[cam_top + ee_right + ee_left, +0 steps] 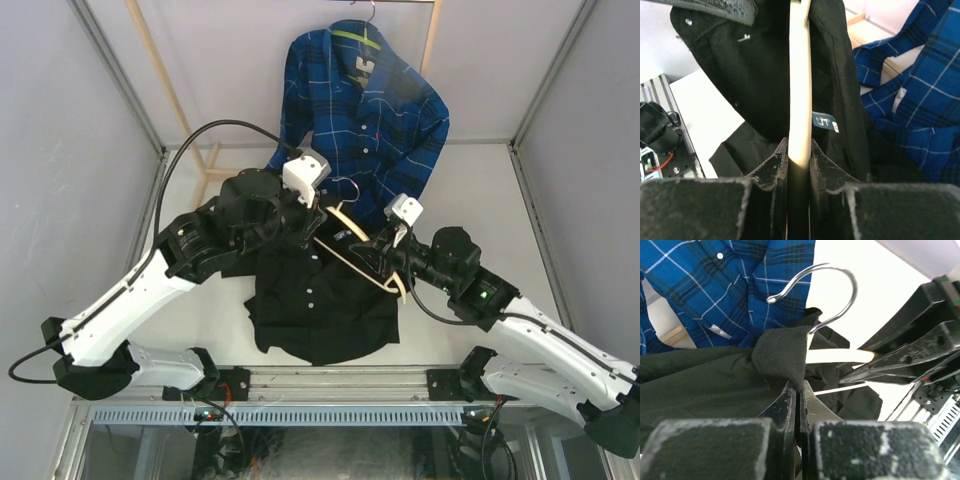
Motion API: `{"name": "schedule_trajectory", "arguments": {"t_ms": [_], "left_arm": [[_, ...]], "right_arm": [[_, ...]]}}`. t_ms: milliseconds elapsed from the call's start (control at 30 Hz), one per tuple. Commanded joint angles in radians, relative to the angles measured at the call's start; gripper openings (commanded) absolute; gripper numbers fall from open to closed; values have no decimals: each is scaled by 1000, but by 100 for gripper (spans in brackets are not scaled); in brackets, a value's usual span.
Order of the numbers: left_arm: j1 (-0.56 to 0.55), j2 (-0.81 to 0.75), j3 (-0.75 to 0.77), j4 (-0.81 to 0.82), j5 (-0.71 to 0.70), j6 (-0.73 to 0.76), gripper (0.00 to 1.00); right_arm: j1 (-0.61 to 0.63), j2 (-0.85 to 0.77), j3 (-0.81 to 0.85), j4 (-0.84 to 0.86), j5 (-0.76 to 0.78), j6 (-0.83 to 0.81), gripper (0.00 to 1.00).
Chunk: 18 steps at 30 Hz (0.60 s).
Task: Place the shirt on the hanger
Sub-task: Hang the shirt on the hanger.
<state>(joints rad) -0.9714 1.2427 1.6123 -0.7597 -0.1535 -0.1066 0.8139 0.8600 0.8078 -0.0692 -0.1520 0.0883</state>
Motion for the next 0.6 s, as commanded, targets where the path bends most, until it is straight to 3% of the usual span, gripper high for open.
{"name": "schedule_trajectory", "arguments": {"t_ms": [0,300,367,500,567], "left_arm": [[-38,21,95,34,27,-28,0],[-98,66,125,29,37,-22,2],[-102,59,114,27,25,-14,18],[-104,14,84,49,14,4,32],[-103,-15,67,67,25,13,44]], "right_arm": [[12,17,-7,218,-18,37,0],[25,-13,-115,427,42,81,0],[27,-33,-136,471,49,82,0],[27,-70,-166,539,64,67,0],[27,-82,-166,563,58,56,0]]}}
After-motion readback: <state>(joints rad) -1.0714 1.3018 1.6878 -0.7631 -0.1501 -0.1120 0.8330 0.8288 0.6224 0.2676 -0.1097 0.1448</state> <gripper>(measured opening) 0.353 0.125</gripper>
